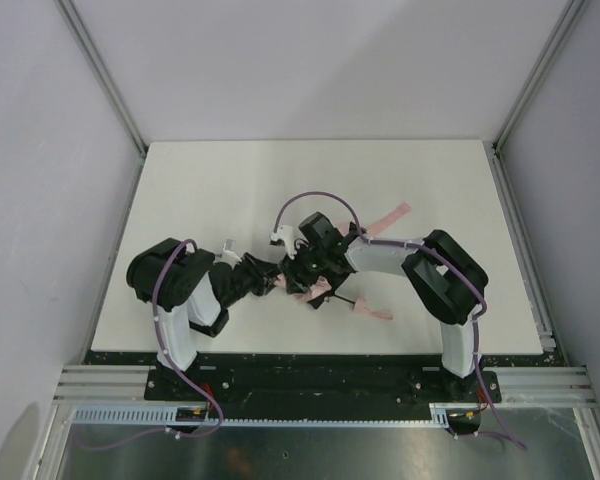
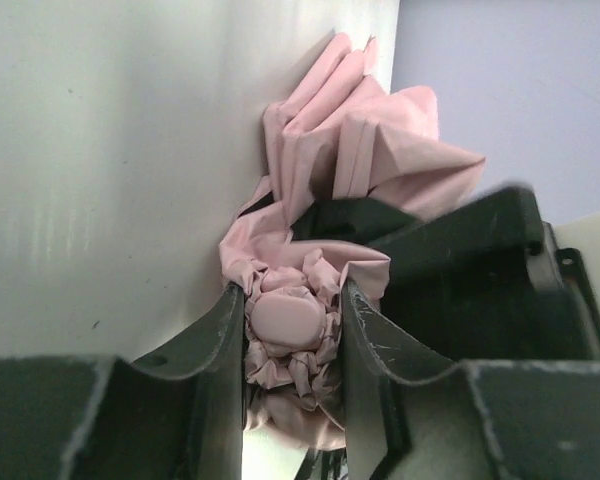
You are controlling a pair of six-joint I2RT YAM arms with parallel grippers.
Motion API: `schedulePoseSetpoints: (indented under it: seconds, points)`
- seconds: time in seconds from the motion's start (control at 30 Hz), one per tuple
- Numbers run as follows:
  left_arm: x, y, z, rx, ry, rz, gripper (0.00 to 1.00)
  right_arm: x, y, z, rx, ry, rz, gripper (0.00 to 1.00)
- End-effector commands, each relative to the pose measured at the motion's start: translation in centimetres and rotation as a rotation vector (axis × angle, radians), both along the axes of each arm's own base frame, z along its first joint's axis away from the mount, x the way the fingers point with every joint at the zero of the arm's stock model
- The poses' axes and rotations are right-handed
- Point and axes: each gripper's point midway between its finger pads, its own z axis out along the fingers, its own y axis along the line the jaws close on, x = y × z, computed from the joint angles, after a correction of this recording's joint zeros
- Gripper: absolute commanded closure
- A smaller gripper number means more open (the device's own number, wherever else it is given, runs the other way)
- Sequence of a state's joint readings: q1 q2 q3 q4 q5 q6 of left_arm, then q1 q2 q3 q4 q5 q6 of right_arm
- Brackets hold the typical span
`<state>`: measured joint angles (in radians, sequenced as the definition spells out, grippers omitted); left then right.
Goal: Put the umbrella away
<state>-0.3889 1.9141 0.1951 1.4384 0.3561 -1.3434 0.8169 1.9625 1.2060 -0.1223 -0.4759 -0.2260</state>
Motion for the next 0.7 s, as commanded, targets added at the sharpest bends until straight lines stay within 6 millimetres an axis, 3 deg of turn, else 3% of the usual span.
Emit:
schedulePoseSetpoints:
  seconds: [0.0,0.1,0.2,0.3,0.47,0.53,0.67]
  points:
    - [-2.3,2.5,-6.5,0.258,0.093,0.005,0.99,-2.1,-3.0,0.7,-0.122,0.121,-0.197,0.29]
    - [-2.5,2.7,-6.4,0.268,0.083,0.005,1.0,-2.3,-3.1,5.4,-0.049,0.135,-0.273,0.12]
    - [-2.5,2.6,-6.1,0.263,0.075,0.0,1.0,-2.2,-4.0,10.0,0.024,0.134,-0.383,0.07]
    - [-2.4,2.5,-5.6,0.254,0.063,0.0,1.0,-1.4,-5.7,13.2,0.072,0.145,-0.579,0.05]
    - [-2.5,2.3,-5.0,0.235,0.06,0.004,1.0,0.0,-8.8,14.8,0.228,0.363,-1.033,0.1]
    - [-2.5,2.2,-4.9,0.227,0.063,0.0,1.0,0.9,-9.0,15.7,0.358,0.407,-1.15,0.16]
    - [-2.7,1.9,-4.6,0.219,0.061,-0.006,1.0,2.9,-9.2,15.5,0.468,0.449,-1.271,0.24]
